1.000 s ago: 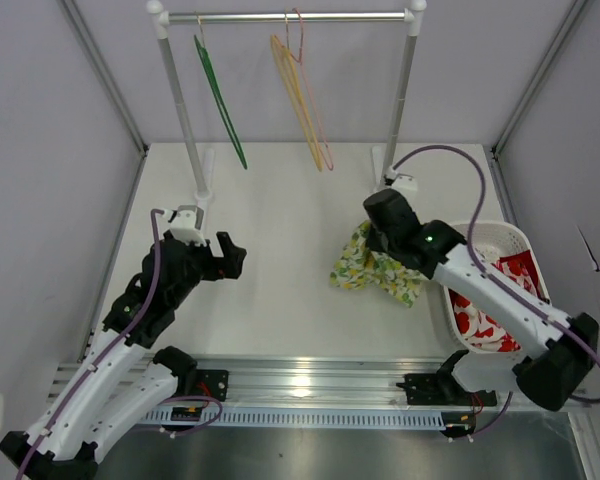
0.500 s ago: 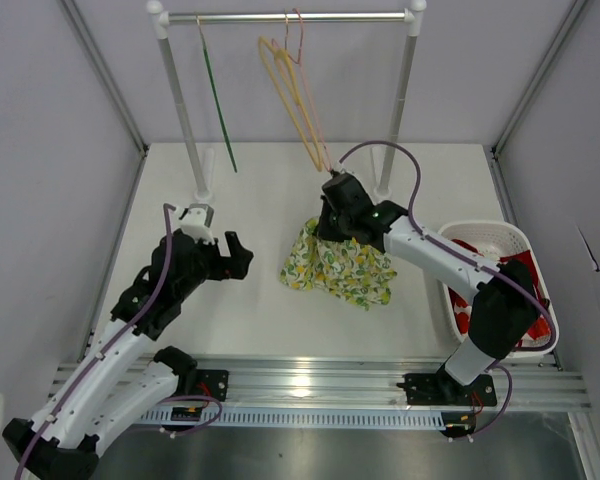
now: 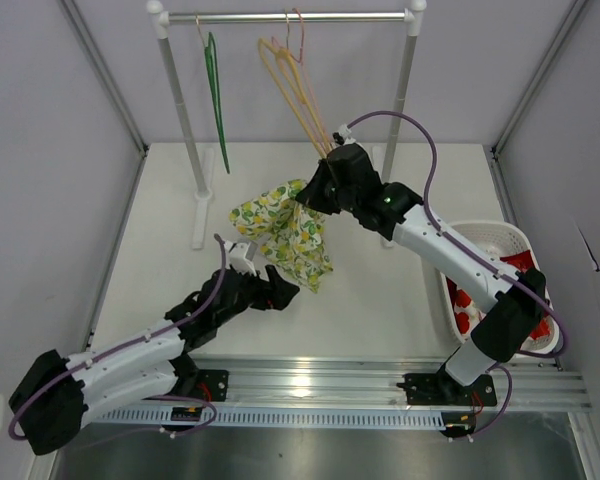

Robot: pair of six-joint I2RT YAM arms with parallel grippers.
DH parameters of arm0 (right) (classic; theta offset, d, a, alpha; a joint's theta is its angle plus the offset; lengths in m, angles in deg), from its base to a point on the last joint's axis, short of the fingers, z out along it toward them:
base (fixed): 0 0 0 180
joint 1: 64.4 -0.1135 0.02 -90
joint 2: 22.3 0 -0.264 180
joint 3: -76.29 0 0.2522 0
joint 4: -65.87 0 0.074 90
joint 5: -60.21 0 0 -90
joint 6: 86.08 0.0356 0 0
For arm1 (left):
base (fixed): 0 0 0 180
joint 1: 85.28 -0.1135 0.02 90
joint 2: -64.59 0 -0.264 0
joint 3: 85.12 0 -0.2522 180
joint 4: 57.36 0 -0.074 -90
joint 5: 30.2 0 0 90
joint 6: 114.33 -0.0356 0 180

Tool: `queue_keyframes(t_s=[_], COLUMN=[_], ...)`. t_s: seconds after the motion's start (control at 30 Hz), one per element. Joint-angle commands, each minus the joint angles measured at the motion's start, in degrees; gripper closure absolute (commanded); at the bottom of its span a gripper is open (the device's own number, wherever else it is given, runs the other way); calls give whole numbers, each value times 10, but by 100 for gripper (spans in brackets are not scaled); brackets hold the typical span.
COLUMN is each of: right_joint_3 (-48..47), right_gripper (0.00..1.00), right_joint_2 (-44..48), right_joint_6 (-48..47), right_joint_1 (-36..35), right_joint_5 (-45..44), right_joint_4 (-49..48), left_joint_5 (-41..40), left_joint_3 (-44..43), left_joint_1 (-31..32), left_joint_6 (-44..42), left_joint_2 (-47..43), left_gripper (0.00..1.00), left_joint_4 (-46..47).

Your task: Place the skirt on the hanger

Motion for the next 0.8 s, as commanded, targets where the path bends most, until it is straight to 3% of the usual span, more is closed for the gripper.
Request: queue_keyframes(t_s=[0.0, 0.13, 0.37, 0.5, 0.77], right_joint_3=[-32, -32, -34, -39, -47], right_gripper=[100, 100, 100, 100, 100], right_joint_2=[31, 36, 37, 40, 58], right_joint_6=[34, 45, 52, 53, 49], right_joint_1=[-1, 4, 9, 16, 36], right_joint_5=[5, 12, 16, 19, 28], right_joint_4=[-14, -15, -11, -6, 6], left_joint_5=[-66, -70, -132, -167, -192], left_joint_3=[23, 33, -40, -69, -88], left_joint_1=[22, 37, 92, 109, 116], left_joint_6=[21, 3, -56, -44, -33], left_joint_2=[41, 135, 292, 357, 411], left_gripper=[9, 9, 9, 12, 44], left_joint_4=[176, 298, 321, 324, 307])
